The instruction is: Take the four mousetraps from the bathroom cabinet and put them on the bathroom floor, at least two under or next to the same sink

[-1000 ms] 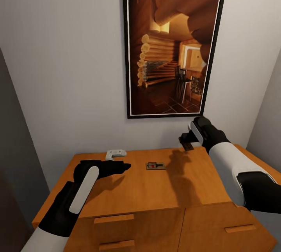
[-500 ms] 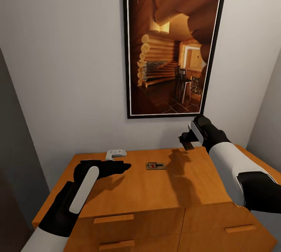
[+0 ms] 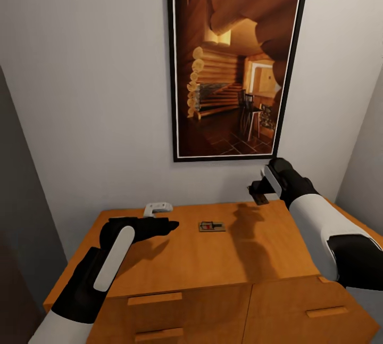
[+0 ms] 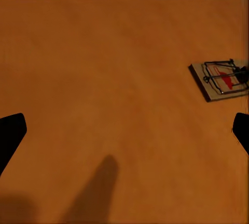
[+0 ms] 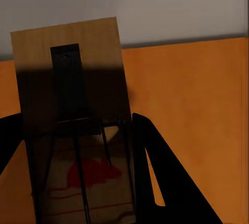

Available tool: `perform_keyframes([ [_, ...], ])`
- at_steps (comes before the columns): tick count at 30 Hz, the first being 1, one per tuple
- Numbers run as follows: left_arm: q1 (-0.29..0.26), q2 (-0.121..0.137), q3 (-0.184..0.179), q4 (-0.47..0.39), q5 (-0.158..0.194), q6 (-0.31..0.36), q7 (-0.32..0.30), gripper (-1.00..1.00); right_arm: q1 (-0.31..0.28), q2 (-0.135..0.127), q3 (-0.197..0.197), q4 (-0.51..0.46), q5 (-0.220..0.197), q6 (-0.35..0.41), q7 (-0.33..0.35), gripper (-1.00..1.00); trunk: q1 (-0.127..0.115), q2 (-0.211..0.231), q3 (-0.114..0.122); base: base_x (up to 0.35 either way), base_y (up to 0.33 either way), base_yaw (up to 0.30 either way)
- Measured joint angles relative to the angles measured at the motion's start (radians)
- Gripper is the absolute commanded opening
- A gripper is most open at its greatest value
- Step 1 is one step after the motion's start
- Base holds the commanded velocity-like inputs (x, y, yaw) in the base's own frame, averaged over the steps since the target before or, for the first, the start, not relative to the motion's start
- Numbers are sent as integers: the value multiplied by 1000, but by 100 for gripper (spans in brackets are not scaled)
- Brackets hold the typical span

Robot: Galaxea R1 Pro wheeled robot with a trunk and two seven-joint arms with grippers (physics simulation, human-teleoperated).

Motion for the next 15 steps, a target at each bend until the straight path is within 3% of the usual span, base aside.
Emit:
perform_keyframes([
  [9,-13,0,0,-3,-8,0,0,100,0,-1,0,2,2,0,-1,-100,0,0,7,0,0,-185],
  [12,-20,-2,0,-2,-44,0,0,100,0,-2,0,3,2,0,-2,-100,0,0,9,0,0,-232],
  [15,-25,-6,0,0,-101,0,0,100,0,-2,0,3,2,0,-2,-100,0,0,12,0,0,-235],
])
